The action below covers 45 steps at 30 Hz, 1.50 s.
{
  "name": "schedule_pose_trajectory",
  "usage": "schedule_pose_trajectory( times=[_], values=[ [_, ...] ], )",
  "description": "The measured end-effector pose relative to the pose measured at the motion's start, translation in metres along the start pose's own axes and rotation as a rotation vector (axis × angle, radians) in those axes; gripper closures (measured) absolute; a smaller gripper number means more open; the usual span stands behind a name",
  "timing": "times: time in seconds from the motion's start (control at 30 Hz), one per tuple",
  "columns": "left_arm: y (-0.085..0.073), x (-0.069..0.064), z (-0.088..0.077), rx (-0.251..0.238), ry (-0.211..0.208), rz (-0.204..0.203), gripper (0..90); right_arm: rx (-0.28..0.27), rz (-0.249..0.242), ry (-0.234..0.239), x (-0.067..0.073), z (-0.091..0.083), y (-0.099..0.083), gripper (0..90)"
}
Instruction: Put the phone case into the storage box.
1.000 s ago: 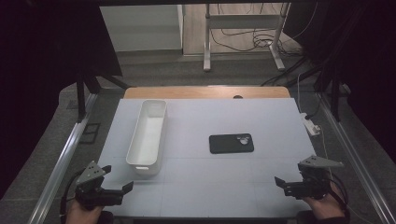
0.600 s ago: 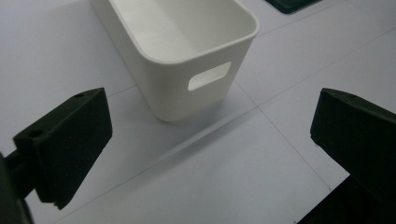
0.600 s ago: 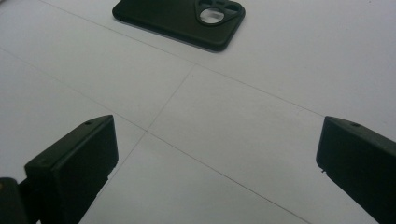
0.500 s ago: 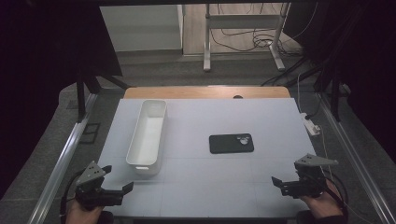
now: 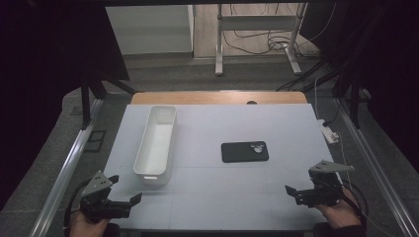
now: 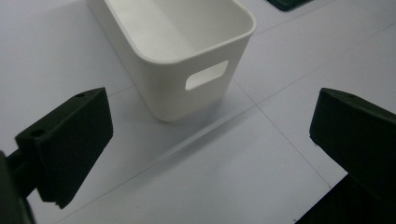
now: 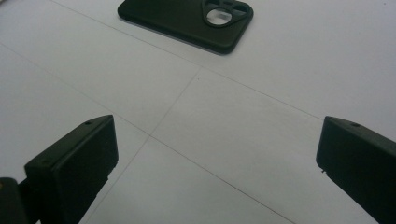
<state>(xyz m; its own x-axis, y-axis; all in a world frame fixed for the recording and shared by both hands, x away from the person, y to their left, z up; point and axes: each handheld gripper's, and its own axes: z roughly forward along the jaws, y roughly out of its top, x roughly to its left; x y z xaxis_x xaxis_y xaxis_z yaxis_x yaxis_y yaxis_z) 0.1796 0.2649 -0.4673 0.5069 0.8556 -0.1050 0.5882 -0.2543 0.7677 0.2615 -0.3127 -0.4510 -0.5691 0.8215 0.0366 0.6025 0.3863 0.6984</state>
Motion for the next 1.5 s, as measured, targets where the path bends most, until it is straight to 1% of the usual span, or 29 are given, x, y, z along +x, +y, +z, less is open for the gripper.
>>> schedule_pose_trajectory(
  times=[0.13,0.33,0.53,0.83,1.1,1.2,1.3,1.5],
  values=[
    [0.0,0.0,0.0,0.0,-0.001,0.0,0.2,0.007,-0.018,0.012,0.002,0.004,0.004,0.0],
    [0.0,0.0,0.0,0.001,-0.001,-0.001,0.3,0.012,-0.03,-0.009,0.0,0.007,0.01,0.0],
    [0.0,0.0,0.001,0.001,-0.003,-0.004,0.3,0.018,-0.028,0.017,-0.002,0.011,0.015,0.0],
    [0.0,0.0,0.0,0.0,-0.003,-0.004,0.3,0.015,-0.047,0.03,-0.001,0.019,0.022,0.0],
    [0.0,0.0,0.001,0.0,-0.005,-0.004,0.3,0.006,-0.038,0.046,-0.001,0.024,0.027,0.0],
    [0.0,0.0,0.001,0.0,-0.005,-0.004,0.3,0.013,-0.037,0.048,-0.001,0.025,0.029,0.0],
    [0.0,0.0,0.001,0.0,-0.006,-0.003,0.4,0.014,-0.051,0.052,-0.002,0.027,0.032,0.0],
    [0.0,0.0,0.001,0.001,-0.006,0.0,0.4,0.019,-0.06,0.059,0.0,0.031,0.036,0.0]
  ],
)
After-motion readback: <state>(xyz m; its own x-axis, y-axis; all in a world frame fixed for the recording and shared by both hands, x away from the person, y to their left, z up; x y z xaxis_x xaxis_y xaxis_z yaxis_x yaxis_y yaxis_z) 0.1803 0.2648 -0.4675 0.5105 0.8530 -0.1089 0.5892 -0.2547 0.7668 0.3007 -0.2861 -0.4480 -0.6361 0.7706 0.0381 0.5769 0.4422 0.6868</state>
